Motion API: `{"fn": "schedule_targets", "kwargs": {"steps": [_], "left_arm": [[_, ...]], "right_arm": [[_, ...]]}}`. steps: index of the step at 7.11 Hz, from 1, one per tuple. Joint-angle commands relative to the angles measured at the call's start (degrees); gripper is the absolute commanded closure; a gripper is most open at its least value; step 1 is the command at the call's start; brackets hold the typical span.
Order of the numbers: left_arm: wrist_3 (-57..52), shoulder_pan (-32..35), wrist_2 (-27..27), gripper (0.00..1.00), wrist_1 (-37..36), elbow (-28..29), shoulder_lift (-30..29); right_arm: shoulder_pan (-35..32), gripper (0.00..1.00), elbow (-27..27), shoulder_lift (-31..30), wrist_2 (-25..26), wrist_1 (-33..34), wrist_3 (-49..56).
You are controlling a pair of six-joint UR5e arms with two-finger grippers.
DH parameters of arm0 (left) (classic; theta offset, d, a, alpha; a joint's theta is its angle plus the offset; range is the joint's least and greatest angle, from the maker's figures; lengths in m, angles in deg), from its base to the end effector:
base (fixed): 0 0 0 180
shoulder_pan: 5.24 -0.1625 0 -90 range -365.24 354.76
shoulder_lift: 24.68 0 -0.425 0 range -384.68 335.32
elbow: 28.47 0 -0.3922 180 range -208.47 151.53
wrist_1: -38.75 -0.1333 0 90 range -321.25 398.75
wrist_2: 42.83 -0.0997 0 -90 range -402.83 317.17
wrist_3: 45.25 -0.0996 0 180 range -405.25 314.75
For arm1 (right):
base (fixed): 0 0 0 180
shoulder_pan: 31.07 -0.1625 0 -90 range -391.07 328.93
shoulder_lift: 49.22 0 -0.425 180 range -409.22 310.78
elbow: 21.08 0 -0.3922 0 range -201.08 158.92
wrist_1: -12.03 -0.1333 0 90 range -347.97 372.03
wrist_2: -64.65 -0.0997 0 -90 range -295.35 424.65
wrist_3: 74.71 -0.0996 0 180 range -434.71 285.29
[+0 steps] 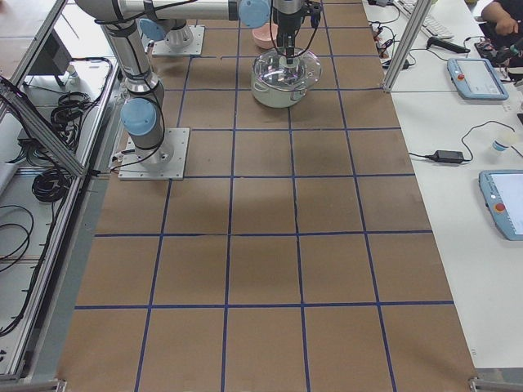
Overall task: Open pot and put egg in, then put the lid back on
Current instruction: 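Move the lid aside with the right gripper while the left carries the egg over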
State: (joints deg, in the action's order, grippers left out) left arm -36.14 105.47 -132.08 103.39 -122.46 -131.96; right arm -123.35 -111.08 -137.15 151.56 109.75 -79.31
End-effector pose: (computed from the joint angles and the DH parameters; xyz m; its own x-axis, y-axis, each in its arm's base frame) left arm -0.3375 -0.5120 0.3338 -0.9790 0.2023 0.0242 0.2003 0.9774 -0.0684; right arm 0.1591 -0.5104 0.4839 -0.9975 0.0349 -0.0614 0.0405 0.9948 -0.0938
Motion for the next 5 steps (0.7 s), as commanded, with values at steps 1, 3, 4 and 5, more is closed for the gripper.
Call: {"fn": "schedule_targets", "kwargs": {"steps": [1,3,4,5], "left_arm": [[0.90,1.78,-3.63,0.93,-2.50,-0.05,-2.31],[3.01,2.84,-4.35,0.93,-2.77,-0.75,-3.45],[5.45,3.63,-6.45,0.93,-7.12,-1.54,-4.85],[6.96,3.81,-6.73,0.93,-7.69,-1.90,-5.91]], "right_arm": [[2.53,0.76,0.09,-0.75,1.06,-2.86,2.23],[2.80,0.75,0.00,-0.75,0.45,-3.15,2.49],[2.89,0.75,-0.08,-0.75,0.62,-3.06,3.45],[3.07,0.77,0.26,-0.84,1.15,-3.49,3.90]]}}
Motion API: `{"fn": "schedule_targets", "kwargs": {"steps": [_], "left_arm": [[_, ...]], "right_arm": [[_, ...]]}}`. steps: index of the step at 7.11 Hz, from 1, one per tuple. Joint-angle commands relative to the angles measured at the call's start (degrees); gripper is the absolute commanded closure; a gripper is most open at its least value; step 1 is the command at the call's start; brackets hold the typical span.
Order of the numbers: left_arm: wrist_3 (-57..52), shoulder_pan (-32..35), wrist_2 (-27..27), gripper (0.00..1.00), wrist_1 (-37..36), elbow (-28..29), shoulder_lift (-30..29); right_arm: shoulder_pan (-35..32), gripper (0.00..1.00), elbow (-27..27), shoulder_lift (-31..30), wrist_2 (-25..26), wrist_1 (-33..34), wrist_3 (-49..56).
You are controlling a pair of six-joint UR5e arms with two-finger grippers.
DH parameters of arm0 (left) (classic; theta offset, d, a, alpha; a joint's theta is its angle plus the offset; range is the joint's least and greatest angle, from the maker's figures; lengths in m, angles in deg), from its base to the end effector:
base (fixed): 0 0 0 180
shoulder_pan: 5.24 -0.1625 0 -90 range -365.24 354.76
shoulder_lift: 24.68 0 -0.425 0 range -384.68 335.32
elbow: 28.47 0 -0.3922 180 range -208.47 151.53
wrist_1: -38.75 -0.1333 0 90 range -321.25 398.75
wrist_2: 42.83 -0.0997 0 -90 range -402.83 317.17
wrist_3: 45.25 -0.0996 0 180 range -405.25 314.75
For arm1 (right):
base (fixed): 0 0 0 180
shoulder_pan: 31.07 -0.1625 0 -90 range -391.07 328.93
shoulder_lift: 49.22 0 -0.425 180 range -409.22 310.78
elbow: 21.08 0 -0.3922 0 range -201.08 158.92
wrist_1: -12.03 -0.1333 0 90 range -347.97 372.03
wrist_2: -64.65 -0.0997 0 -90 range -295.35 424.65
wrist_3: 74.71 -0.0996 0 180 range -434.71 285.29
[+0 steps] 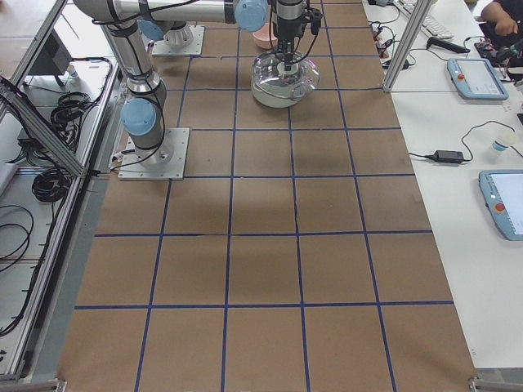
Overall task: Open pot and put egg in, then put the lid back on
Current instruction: 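Move the lid aside with the right gripper while the left carries the egg over, then open the left gripper to drop the egg into the pot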
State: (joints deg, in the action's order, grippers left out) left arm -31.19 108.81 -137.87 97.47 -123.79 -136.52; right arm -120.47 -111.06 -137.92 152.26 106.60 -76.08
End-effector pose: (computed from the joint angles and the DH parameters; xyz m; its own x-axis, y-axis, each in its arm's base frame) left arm -0.3638 -0.5096 0.2862 -0.9837 0.1669 -0.0675 0.1727 0.9808 -0.0910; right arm 0.1321 -0.5084 0.4850 -0.9986 0.0319 -0.0430 0.0343 0.9978 -0.0564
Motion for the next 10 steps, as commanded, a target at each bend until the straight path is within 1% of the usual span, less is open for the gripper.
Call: {"fn": "schedule_targets", "kwargs": {"steps": [1,2,3,4,5,6,7,8,9,10], "left_arm": [[1.85,0.48,-1.90,0.93,-1.85,-0.66,-1.28],[1.76,0.48,-3.39,0.93,-1.85,-1.19,-1.28],[1.76,0.48,-3.49,0.91,-1.85,-1.80,-1.28],[1.93,0.48,-3.58,0.35,-1.94,-1.81,-1.11],[2.02,0.48,-3.40,0.15,-2.03,-1.63,-0.67],[1.32,-0.30,-3.14,0.01,-1.94,-0.59,0.73],[1.32,-2.23,-1.83,0.00,-1.77,-0.23,2.74],[-0.16,-5.12,-0.34,0.00,-0.37,-0.05,6.07],[-3.57,-9.76,3.59,0.00,3.73,-0.14,10.37],[-6.39,-14.15,5.37,0.00,9.78,-0.05,14.32]], "right_arm": [[0.10,0.79,-0.10,-0.77,0.19,-1.65,0.58],[0.10,0.78,-0.02,-0.95,0.36,-2.36,0.58],[0.10,0.78,0.15,-1.04,-0.07,-2.37,0.58],[0.02,0.78,0.16,-1.04,-0.16,-2.37,0.58],[0.02,0.78,0.07,-1.04,-0.25,-2.37,0.66],[0.02,0.78,-0.02,-1.04,-0.25,-2.46,0.58],[-0.07,0.77,-0.19,-1.30,-0.16,-2.63,0.66],[-0.33,0.77,-0.20,-1.48,-0.25,-2.63,0.66],[-1.12,0.75,-0.46,-1.48,-0.42,-2.64,0.49],[-2.95,0.76,-2.37,-1.48,-0.60,-1.33,-0.90]]}}
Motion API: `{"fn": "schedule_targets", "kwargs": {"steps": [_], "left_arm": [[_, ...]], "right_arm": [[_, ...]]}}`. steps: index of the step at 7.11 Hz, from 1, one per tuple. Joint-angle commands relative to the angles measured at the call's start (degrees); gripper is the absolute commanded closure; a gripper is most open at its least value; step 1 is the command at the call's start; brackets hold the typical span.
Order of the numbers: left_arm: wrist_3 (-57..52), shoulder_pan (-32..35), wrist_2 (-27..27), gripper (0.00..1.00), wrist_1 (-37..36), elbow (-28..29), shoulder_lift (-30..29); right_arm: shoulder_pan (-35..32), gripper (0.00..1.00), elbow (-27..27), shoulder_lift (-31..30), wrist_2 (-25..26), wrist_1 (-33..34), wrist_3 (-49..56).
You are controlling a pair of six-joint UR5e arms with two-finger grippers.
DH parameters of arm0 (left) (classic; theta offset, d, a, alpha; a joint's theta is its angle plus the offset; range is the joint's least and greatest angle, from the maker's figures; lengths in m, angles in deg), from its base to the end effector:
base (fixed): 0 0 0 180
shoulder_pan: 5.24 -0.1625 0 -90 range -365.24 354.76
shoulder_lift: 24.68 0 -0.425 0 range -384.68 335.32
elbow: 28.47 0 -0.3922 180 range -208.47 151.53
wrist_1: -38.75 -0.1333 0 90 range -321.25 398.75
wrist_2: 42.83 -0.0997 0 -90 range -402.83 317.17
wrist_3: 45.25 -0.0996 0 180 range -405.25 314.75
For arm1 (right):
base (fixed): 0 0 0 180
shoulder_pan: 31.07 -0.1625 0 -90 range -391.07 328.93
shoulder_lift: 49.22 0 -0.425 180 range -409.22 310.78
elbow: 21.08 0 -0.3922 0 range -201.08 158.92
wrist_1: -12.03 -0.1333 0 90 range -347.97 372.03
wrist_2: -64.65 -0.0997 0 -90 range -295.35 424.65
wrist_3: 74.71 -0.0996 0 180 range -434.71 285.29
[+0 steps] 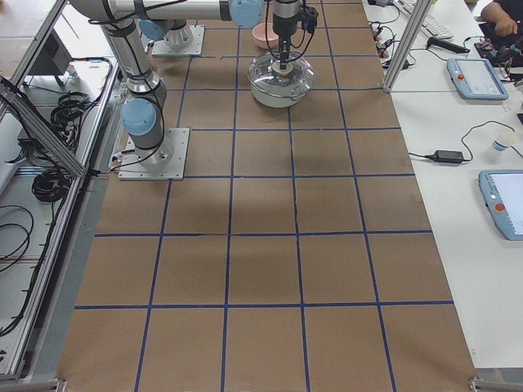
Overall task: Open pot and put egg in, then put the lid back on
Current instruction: 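Open the left gripper to drop the egg into the pot, then bring the lid back over the pot with the right gripper while the left withdraws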
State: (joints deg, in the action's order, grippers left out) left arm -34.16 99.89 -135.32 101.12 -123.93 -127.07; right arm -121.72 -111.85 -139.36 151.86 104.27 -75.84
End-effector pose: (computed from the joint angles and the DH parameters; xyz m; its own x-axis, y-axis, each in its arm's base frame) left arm -0.2758 -0.5259 0.3763 -0.9978 0.0659 -0.0093 0.0665 0.9823 -0.1749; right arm 0.1437 -0.4920 0.4865 -0.9988 0.0070 -0.0492 0.0084 0.9996 -0.0271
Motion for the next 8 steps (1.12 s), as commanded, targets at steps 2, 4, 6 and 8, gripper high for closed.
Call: {"fn": "schedule_targets", "kwargs": {"steps": [2,4,6,8], "left_arm": [[-10.35,-12.21,4.15,0.00,21.22,2.53,11.92],[-10.91,-13.63,3.89,0.00,33.65,11.48,12.91],[-10.91,-14.25,3.80,0.00,32.99,9.52,12.56],[-12.49,-17.58,3.98,0.00,31.40,8.71,13.08]], "right_arm": [[-7.67,0.80,-1.95,2.06,-1.33,1.89,-6.75],[-13.99,0.81,-2.04,4.88,-3.35,4.09,-14.39],[-18.84,0.81,-2.04,8.57,-3.28,12.77,-18.10],[-19.13,0.81,-2.13,9.63,-3.36,15.77,-17.32]]}}
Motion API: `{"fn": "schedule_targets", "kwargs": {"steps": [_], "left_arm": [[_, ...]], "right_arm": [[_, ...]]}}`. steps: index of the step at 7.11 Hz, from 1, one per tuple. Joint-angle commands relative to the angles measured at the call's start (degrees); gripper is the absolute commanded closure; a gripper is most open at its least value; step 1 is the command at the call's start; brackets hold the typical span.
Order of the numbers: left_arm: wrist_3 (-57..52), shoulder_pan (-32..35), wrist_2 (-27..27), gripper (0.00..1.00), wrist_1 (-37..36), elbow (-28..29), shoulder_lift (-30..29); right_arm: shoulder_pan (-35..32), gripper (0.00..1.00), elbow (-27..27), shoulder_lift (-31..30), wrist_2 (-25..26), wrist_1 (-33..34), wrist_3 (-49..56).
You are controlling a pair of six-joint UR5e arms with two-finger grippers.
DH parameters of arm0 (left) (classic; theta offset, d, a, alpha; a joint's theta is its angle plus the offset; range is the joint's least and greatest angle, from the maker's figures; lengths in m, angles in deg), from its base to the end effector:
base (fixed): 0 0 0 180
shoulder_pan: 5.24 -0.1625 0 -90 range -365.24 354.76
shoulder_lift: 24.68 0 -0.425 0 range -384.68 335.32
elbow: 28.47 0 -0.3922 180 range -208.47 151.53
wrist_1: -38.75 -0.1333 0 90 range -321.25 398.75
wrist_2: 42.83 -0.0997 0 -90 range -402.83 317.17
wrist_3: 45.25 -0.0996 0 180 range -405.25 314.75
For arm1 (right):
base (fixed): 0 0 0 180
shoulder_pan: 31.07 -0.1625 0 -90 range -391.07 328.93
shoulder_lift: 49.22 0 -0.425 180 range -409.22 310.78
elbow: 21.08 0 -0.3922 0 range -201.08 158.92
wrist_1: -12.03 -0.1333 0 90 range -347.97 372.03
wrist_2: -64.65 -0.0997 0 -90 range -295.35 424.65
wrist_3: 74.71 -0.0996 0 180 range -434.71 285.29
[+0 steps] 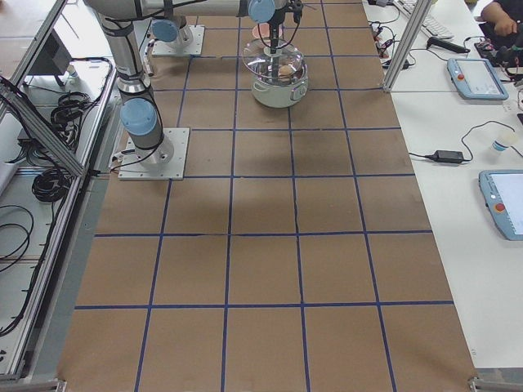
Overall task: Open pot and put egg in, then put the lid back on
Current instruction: 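Bring the lid back over the pot with the right gripper while the left withdraws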
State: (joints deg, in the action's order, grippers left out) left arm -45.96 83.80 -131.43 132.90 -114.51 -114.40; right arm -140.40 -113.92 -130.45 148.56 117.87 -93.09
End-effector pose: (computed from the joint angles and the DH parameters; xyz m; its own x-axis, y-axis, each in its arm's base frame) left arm -0.1275 -0.4911 0.5171 -0.9997 -0.0043 0.0244 -0.0044 1.0000 -0.0019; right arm 0.3197 -0.4768 0.4122 -0.9921 -0.0226 -0.1237 -0.0182 0.9992 -0.0366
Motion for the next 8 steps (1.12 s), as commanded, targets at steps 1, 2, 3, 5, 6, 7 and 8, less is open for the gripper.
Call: {"fn": "schedule_targets", "kwargs": {"steps": [1,2,3,5,6,7,8], "left_arm": [[-0.79,-2.02,0.18,0.00,-0.37,-0.02,0.60],[-0.79,-1.94,-0.08,0.00,-0.72,-0.01,0.52],[-0.79,-2.11,-0.26,0.00,-0.63,-0.01,0.60],[-0.79,-2.11,-0.43,0.00,-0.11,0.08,0.60],[-0.79,-2.20,-0.43,0.00,-0.19,-0.01,0.60],[-0.79,-2.29,-0.43,0.00,-0.28,-0.01,0.60],[-0.79,-2.20,-0.43,0.00,-0.28,-0.01,0.60]], "right_arm": [[-0.44,0.81,-0.32,1.51,-0.07,3.23,0.09],[-0.44,0.81,-0.50,1.52,-0.07,3.33,0.10],[-0.44,0.82,-1.54,1.60,0.02,3.42,0.01],[-0.62,0.81,-3.83,2.13,-0.15,7.35,-0.87],[-0.62,0.81,-3.75,2.31,-0.15,7.37,-0.96],[-0.62,0.81,-3.75,2.48,-0.24,8.94,-0.78],[-0.62,0.80,-3.75,2.75,-0.24,9.21,-0.70]]}}
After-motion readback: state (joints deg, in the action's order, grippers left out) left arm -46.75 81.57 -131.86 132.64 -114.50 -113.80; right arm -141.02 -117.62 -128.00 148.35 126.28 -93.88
